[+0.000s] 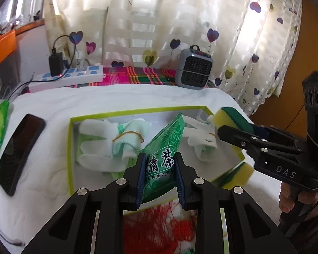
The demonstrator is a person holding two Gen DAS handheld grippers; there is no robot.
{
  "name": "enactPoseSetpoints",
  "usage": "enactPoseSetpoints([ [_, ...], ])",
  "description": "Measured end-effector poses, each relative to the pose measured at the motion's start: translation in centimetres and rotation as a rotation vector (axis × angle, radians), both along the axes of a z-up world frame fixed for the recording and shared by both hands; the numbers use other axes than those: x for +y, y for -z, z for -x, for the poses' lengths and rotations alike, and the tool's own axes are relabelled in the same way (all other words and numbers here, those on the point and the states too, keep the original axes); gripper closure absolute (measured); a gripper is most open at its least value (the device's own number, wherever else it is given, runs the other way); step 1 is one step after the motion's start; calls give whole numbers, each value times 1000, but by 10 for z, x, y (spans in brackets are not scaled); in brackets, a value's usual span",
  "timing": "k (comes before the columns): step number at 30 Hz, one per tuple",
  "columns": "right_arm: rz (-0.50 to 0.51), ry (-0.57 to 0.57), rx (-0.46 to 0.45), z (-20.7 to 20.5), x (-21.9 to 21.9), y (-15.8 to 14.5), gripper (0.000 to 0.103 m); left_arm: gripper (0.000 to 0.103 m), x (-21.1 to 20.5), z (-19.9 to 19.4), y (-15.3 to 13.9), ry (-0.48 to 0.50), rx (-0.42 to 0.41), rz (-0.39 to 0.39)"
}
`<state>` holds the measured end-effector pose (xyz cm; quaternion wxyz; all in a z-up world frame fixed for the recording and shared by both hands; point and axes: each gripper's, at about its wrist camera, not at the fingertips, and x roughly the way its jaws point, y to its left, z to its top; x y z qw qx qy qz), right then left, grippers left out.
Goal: Organize soft objects
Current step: 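Carry the tea packet with the left tool while the right tool carries the sponge to the box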
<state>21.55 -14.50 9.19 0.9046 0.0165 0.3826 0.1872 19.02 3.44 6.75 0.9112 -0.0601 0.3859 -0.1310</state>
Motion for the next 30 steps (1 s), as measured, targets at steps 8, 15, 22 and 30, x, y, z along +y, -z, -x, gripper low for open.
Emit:
enactPoseSetpoints([
  [8, 39, -21, 53, -35, 16, 17, 56, 79, -10, -24, 17, 27, 43, -30],
  [15, 111, -49, 76, -54, 29, 28, 56, 78, -11, -35, 27, 23, 61, -60],
  [22, 139, -55, 95, -63, 36, 38, 55, 73, -16, -38, 33, 36, 79, -80],
  [30, 159, -56, 105, -68, 40, 42, 55, 67, -18, -40, 39, 36, 98, -87],
])
